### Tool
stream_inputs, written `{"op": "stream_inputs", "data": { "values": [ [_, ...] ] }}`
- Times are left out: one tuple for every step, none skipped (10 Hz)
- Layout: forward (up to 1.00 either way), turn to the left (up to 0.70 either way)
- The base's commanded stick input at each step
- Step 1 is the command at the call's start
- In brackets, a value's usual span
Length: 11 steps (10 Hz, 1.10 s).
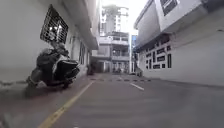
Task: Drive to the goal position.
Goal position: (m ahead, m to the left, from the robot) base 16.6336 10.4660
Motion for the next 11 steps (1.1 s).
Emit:
{"op": "stream_inputs", "data": {
  "values": [
    [1.00,0.00],
    [1.00,0.00],
    [1.00,0.00],
    [1.00,0.00],
    [1.00,0.00],
    [1.00,0.00],
    [1.00,0.00],
    [1.00,0.00],
    [1.00,0.00],
    [1.00,0.00],
    [1.00,0.00]
  ]
}}
